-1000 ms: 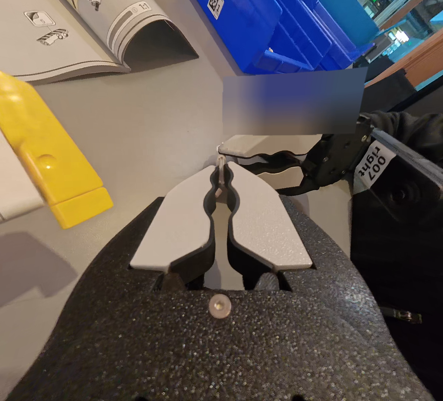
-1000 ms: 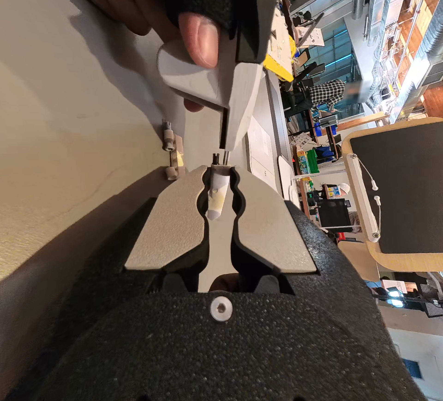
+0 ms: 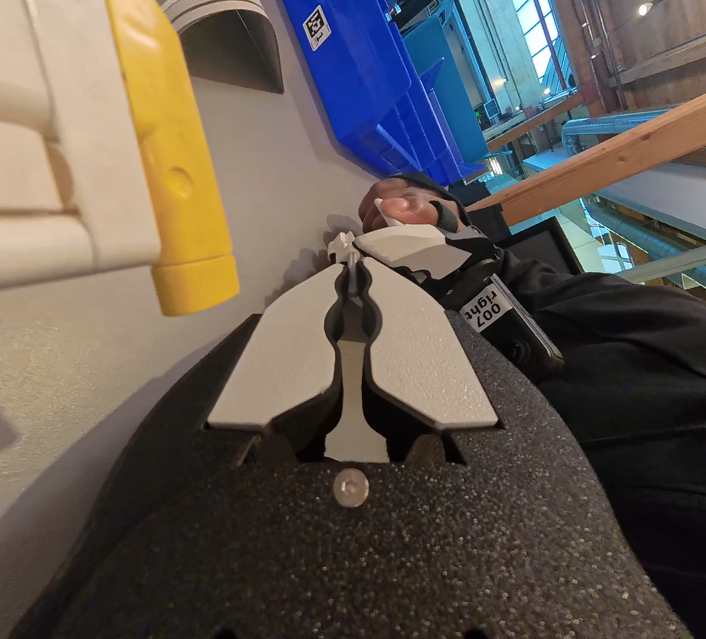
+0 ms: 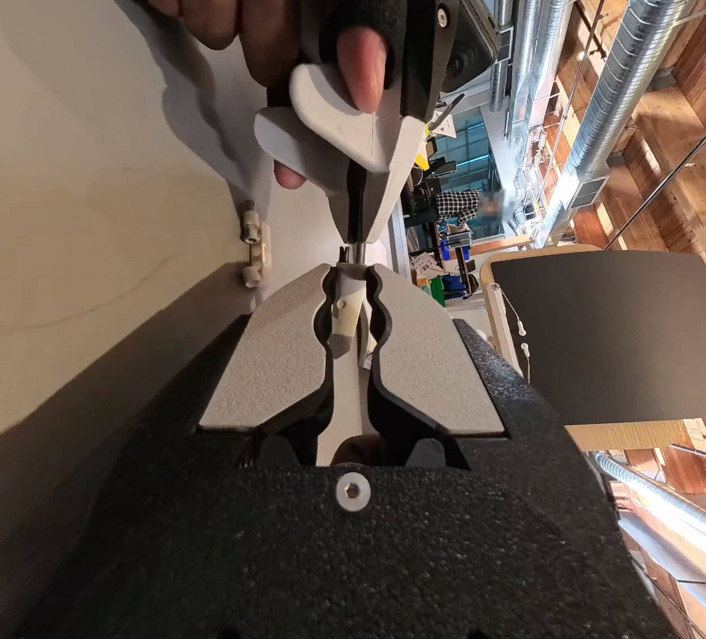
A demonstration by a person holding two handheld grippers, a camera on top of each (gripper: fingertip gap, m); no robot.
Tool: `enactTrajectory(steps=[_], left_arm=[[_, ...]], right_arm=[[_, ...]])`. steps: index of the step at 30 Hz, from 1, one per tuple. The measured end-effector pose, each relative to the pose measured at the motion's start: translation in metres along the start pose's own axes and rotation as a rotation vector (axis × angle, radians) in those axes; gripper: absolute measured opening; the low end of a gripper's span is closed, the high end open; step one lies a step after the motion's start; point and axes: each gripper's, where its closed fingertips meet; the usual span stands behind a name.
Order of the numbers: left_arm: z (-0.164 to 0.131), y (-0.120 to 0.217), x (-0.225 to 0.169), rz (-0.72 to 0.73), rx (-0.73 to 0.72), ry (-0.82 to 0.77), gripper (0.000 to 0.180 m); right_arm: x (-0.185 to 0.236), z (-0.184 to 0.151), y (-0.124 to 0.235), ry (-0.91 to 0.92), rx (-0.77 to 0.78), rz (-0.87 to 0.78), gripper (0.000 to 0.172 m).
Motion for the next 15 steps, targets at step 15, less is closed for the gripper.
enactTrajectory(steps=[15], left_arm=[[-0.0015, -0.0041, 0.0066, 0.096, -0.006, -0.031, 0.004]], right_arm=[[0.0035, -0.0056, -0.004, -0.085, 0.06, 0.047, 0.014]])
Point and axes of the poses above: each gripper's, where its closed fingertips meet, y back along the fingers, z out of its top, x = y × z across the jaws, and after that the axes turned 10 degrees about -y, right-handed
